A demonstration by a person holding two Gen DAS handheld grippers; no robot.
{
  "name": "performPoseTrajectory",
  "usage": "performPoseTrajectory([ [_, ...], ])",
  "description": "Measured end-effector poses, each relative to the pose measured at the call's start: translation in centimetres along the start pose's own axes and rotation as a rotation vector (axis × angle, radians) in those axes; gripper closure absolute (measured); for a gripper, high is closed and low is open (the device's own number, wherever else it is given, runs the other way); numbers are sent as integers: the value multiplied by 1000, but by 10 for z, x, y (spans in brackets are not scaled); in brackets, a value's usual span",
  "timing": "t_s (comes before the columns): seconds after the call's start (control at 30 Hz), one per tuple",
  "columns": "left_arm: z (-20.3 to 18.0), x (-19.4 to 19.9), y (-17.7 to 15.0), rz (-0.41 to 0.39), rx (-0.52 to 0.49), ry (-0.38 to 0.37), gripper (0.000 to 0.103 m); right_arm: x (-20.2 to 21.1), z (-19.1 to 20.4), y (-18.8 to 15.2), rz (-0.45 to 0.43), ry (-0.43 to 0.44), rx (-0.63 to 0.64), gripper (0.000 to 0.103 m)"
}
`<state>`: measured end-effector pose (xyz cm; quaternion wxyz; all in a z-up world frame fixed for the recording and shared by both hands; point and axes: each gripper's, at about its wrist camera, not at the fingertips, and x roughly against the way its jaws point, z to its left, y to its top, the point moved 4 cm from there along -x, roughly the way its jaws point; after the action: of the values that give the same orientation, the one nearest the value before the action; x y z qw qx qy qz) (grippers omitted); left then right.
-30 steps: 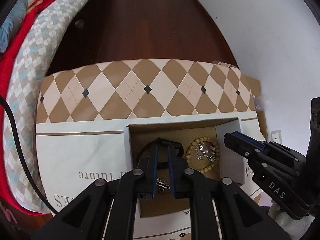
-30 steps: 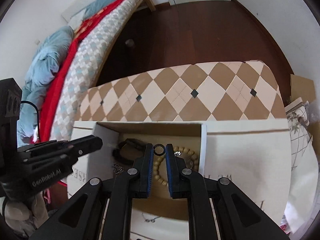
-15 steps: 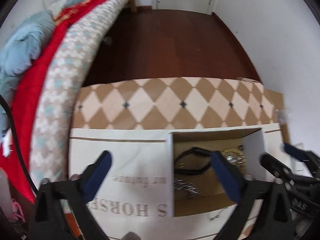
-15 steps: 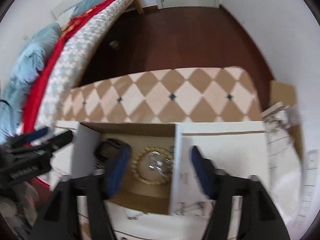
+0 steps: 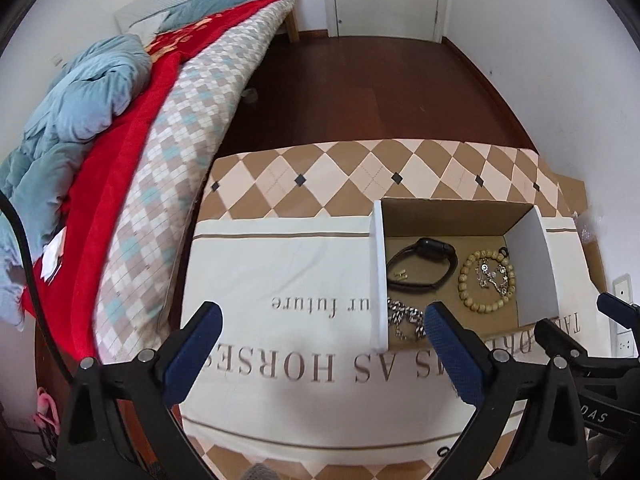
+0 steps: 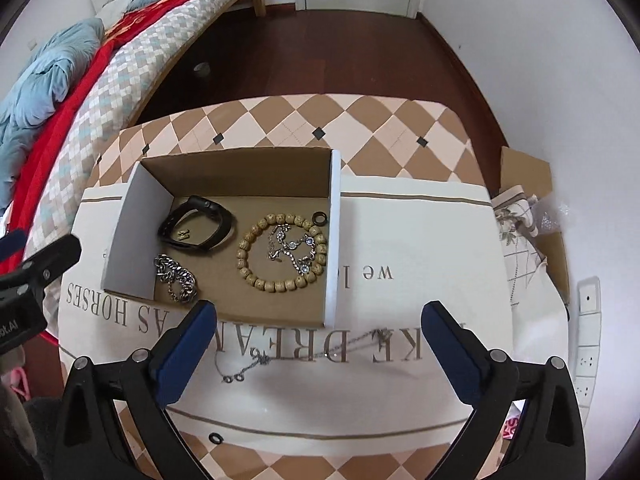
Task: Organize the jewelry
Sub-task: 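Open both tools over the white box and lift them out, then grasp the small black ring on the cloth with the left tool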
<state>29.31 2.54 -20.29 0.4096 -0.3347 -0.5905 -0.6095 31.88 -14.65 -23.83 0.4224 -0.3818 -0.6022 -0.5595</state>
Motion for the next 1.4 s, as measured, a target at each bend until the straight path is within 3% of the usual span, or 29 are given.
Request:
performPoseTrajectory([
  [0.57,10,105,-35,-175,39,-7,0,118,1,-34,-224,-44,-9,0],
  [0.93,11,152,-59,-246,38,-8,0,170,2,-60,-290,-6,-33,0],
  [1.13,9,144,-78,-232,56,5,0,165,-10,-81,-264,17,-76,0],
  [1.27,-10,106,-105,-129,43,-19,0,137,-28,-103,-214,31,-124,0],
  [1.33,-25,82,-122,-71,25,-34,0,118,-40,-117,-185,26,-152,9],
  [1.4,-43,56,-136,-8,1,-53,1,97,-52,-129,-137,-6,-169,51],
])
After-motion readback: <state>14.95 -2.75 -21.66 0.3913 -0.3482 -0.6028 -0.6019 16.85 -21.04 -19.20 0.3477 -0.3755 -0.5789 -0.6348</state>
